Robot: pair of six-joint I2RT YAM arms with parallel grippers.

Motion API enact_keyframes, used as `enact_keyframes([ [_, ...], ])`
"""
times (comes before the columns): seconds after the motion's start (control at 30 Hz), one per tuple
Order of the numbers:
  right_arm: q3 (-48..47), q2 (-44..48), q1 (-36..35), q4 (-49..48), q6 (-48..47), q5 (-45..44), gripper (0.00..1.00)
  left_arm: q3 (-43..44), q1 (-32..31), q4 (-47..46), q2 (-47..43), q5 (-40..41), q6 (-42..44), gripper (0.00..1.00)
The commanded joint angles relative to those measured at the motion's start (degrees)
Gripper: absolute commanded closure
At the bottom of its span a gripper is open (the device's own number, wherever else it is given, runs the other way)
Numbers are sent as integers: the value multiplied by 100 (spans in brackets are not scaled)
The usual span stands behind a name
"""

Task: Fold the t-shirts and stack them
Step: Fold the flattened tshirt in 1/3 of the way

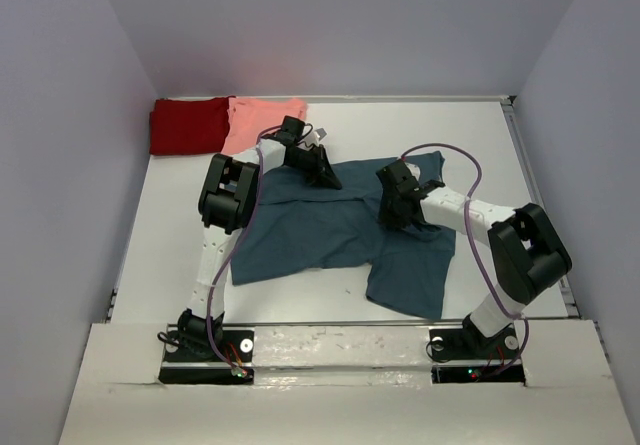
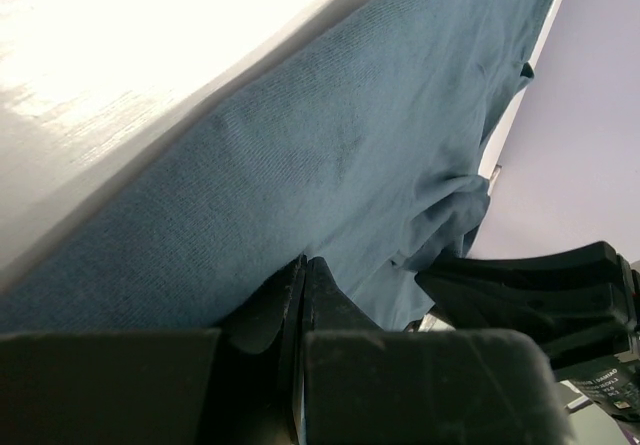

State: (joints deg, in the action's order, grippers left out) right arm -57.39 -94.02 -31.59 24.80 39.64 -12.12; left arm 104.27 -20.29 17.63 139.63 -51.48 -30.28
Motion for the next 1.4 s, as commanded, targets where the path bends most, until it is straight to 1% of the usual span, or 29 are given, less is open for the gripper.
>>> enact_keyframes([
  [0.0, -124, 112, -57, -186, -44, -247, 82, -152, 52, 496, 29, 411, 233, 92],
  [0.1, -185, 33, -57, -160, -35, -194, 100, -152, 61, 505, 55, 402, 233, 92],
  [0.23, -264, 24, -57, -133, 18, -80, 100, -144, 52, 496, 55, 385, 233, 92],
  [0.37, -615, -29, -57, 86, 245, 288, 100, -135, 61, 496, 55, 385, 233, 92],
  [0.57, -1090, -125, -57, 429, 562, 473, 100, -135, 69, 487, 55, 359, 242, 92],
  [0.77, -1626, -599, -57, 956, 773, 720, 100, -126, 78, 470, 64, 323, 233, 92],
  [0.93, -1776, -916, -57, 1273, 817, 1009, 100, -47, 87, 478, 117, 262, 216, 92],
  [1.1, -1925, -1031, -57, 1607, 818, 1115, 100, 6, 96, 478, 117, 244, 189, 92],
  [1.13, -1960, -1040, -57, 1659, 809, 1089, 93, 14, 96, 478, 117, 244, 189, 92],
  [1.17, -1987, -1031, -57, 1773, 783, 1054, 83, 15, 105, 487, 117, 235, 198, 92],
  [1.2, -2039, -970, -57, 1818, 774, 993, 64, 15, 105, 487, 117, 235, 189, 92],
  [1.23, -2075, -926, -57, 1870, 756, 923, 54, 6, 105, 487, 117, 227, 198, 92],
  [1.3, -2145, -768, -57, 2055, 730, 799, 42, 6, 122, 487, 108, 227, 207, 92],
  [1.37, -2215, -636, 100, 2178, 738, 860, 37, -3, 131, 496, 90, 227, 216, 92],
])
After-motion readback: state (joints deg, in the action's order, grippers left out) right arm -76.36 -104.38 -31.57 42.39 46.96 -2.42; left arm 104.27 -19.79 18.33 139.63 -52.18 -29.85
